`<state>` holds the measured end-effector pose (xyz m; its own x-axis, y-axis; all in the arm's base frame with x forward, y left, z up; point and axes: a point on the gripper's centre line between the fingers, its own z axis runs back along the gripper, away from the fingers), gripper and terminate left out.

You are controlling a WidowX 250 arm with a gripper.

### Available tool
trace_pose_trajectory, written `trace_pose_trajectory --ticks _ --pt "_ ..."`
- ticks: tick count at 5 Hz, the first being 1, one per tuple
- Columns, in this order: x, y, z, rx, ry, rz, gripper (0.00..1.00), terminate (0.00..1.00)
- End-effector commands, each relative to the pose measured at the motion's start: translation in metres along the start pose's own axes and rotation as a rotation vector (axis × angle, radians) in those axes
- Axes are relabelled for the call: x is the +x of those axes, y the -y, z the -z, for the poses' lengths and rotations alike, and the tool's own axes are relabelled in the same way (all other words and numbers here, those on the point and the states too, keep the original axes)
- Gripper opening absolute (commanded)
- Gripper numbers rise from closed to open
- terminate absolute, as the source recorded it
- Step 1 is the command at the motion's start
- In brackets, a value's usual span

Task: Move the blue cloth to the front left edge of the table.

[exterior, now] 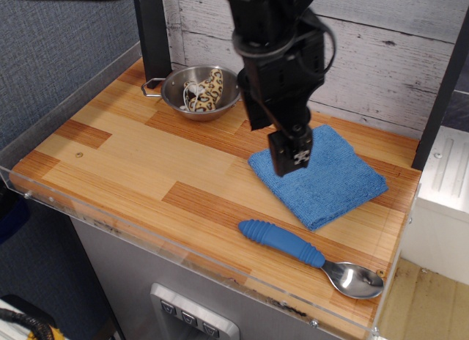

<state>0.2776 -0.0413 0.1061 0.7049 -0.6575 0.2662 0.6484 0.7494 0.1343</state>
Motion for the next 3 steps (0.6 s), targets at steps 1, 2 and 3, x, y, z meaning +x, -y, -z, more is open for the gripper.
trace_pose_trajectory --ticks 1,2,3 --pt "0.029 -0.016 0.016 0.011 -0.001 0.055 1.0 0.0" --pt "0.042 -0.017 0.029 0.001 -0.024 0.081 1.0 0.0" --pt "0.05 -0.014 0.043 -0.016 -0.052 0.091 1.0 0.0"
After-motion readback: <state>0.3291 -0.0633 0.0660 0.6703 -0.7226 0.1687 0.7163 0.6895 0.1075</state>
